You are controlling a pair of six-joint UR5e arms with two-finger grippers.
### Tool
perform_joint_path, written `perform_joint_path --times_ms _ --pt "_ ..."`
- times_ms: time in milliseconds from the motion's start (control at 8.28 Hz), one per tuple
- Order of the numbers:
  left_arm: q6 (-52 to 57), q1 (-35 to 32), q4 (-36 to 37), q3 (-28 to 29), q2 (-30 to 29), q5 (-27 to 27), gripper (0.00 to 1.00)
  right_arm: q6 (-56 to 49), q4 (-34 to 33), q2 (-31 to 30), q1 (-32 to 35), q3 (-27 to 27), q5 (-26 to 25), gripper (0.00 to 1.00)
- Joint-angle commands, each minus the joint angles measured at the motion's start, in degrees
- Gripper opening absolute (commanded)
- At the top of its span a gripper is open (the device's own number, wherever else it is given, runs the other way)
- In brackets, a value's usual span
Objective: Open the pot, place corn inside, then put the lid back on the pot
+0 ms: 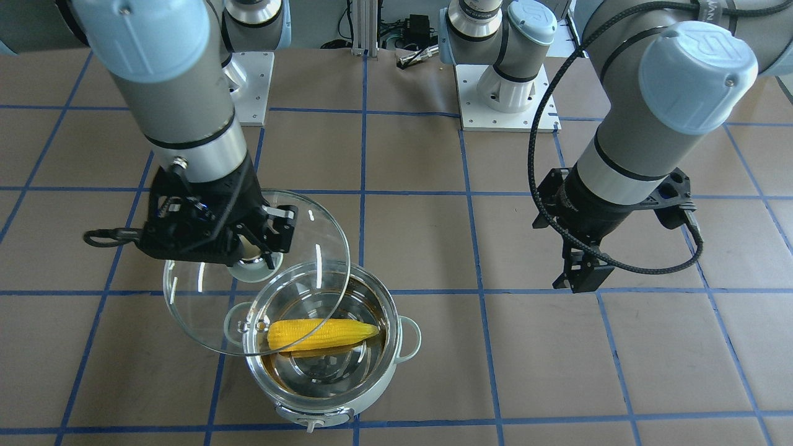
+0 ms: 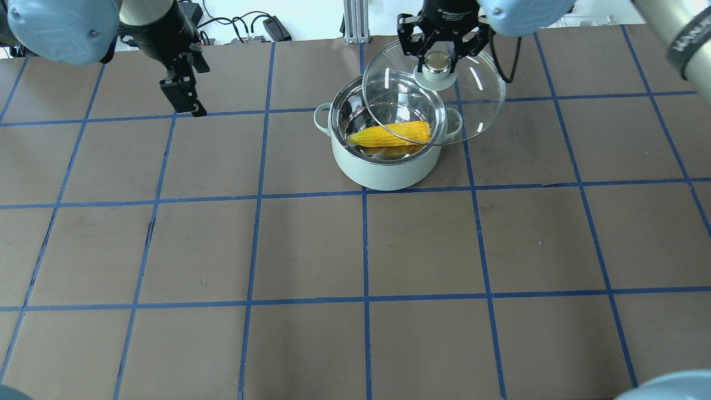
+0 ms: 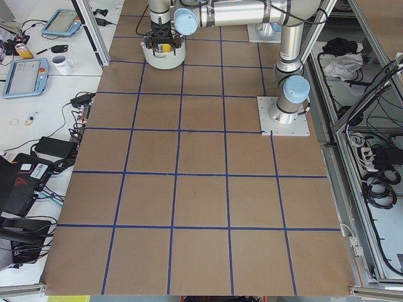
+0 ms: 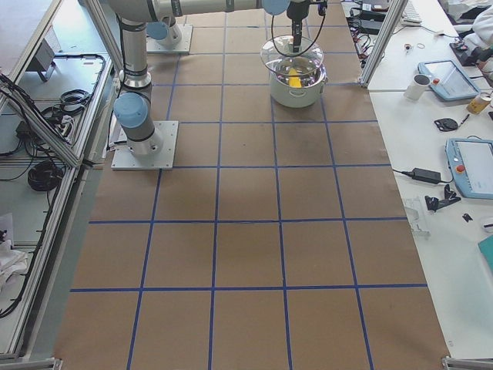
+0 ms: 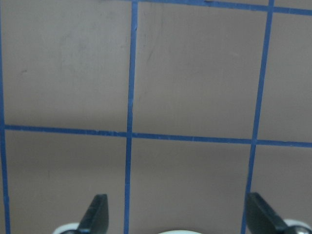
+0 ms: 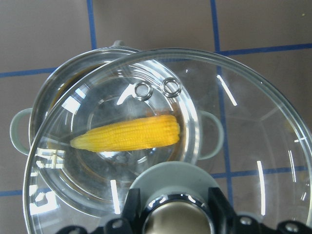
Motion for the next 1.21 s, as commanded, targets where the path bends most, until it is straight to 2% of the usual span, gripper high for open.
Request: perform_joint_path --times_ms 0,242,362,604,845,1087 --pt "15.25 2.2 -1.26 -2.31 5.86 3.02 1.0 6.29 -5.43 5.45 5.4 -1.43 -0.37 0.35" --pt "22.12 2.11 -1.17 -2.4 8.87 3.03 1.0 6.38 -9.47 9.93 5.41 -1.25 -2.72 0.35" --pt "27.03 2.02 -1.0 -2.31 8.7 2.94 1.0 5.77 -10.18 10.03 5.23 -0.38 -2.91 0.35" --pt "30.05 1.85 -0.74 -2.57 7.38 3.02 1.0 7.26 -10.37 10.03 5.23 1.03 -2.04 0.34" --pt "48.94 1.85 1.62 -2.57 7.29 2.42 1.0 9.62 -13.6 10.3 5.23 2.0 -2.04 0.34" --pt "58.76 1.59 1.99 -2.66 7.29 2.85 1.0 8.67 -14.49 10.12 5.23 3.23 -2.04 0.34"
